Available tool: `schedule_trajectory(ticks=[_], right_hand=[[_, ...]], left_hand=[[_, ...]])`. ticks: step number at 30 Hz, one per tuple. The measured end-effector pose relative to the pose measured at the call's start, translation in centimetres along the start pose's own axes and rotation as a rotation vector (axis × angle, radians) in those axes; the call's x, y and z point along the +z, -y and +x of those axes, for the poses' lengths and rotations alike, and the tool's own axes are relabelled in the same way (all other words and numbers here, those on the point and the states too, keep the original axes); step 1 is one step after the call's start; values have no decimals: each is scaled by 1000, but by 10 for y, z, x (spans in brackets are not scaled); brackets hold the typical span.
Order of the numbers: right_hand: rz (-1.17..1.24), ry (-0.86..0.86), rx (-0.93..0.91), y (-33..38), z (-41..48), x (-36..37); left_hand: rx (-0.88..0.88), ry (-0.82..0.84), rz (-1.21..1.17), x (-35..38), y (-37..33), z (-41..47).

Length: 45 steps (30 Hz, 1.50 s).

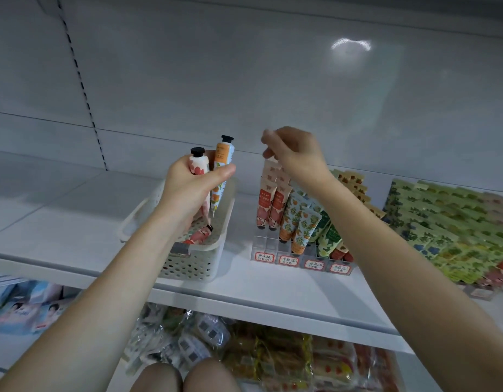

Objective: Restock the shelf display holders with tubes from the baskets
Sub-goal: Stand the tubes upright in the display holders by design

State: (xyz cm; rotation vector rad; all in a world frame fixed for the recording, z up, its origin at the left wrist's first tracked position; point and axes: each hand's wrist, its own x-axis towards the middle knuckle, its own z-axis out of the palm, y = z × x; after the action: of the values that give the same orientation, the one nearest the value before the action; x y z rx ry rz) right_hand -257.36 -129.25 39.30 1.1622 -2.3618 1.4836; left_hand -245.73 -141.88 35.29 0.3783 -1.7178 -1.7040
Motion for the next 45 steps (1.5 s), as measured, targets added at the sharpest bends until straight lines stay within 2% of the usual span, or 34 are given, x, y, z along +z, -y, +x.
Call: schedule_trajectory(ticks=[3,5,9,15,17,20,22,24,27,31,34,36,40,45], right_hand=[[122,150,-12,21,-11,2],[154,186,-17,24,-14,4],[233,197,41,21,-17,2],[451,72,181,7,-25,-9],[511,77,229,2,-30,-12],[537,115,271,-2,-40,-17],[468,178,291,-4,-45,-25],[270,289,268,-5,-48,-36],[56,433,180,0,-49,-48],[-21,551,124,10,-52,-49],[29,489,163,7,-57,-54],[105,344,235,-1,-59,-57],[220,134,296,-9,-56,-53],[-134,102,156,-20,-57,-37]], left_hand=[[54,16,95,4,-5,-7],[66,39,150,5,-7,-12],[60,75,127,1,-7,-19],[-56,-30,10,-12,1,-23],[-97,-35,-34,-13,0,-25],[-69,-53,-11,-8,-3,-27],[-12,-85,14,-4,-7,-27],[64,-110,47,-1,-11,-27],[175,-35,128,9,-18,-29],[252,34,234,27,-24,-36],[148,-42,132,26,-22,-36],[26,-78,40,20,-18,-36],[-113,-47,67,11,-7,-39],[-210,-20,13,9,-4,-38]])
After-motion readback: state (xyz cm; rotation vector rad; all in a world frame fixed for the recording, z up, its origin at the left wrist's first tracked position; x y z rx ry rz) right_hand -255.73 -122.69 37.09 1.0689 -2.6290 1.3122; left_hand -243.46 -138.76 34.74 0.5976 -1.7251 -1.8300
